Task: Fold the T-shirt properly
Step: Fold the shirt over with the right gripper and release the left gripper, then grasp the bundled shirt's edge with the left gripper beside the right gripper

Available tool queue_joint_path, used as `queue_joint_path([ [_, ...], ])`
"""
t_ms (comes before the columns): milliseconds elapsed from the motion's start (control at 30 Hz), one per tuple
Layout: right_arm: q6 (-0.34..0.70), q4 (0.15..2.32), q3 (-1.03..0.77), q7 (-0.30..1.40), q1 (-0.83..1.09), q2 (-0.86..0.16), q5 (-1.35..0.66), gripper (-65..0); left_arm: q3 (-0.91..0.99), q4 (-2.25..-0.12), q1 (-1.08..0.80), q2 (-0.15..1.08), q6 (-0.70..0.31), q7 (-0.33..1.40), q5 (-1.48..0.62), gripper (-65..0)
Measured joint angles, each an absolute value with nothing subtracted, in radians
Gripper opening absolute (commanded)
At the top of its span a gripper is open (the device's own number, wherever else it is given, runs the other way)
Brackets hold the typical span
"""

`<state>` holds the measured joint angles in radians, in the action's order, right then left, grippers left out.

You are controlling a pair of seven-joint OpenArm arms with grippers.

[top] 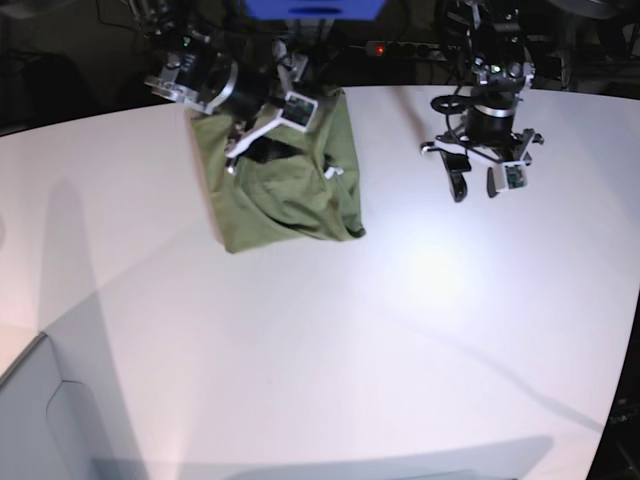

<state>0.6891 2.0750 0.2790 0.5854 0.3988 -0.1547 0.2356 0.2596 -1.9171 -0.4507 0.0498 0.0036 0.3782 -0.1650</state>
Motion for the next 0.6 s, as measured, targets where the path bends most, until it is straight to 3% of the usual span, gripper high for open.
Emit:
queue_joint_path([
  [67,0.69,2.084,0.207,0.586,0.396,-0.128,0.236,-23.6,0.256,-1.929,-0.455,0.043,0.01,0.386,-0.164,-32.1],
  [267,0.689,2.083,-0.017,0.588,0.356,-0.057,0.236,-23.1,0.114,-2.026,-0.482,-0.057,0.011,0.376,-0.169,-22.4],
  [467,0.689,2.081,-0.093,0.593,0.336,-0.062,0.235,-23.0,-0.089,-1.963,-0.484,-0.104,0.01,0.371,-0.168,-21.4],
  [600,0.689,2.08,-0.121,0.595,0.33,-0.063,0.233,-23.0,-0.115,-1.867,-0.484,-0.132,0.017,0.364,-0.161,-21.4],
])
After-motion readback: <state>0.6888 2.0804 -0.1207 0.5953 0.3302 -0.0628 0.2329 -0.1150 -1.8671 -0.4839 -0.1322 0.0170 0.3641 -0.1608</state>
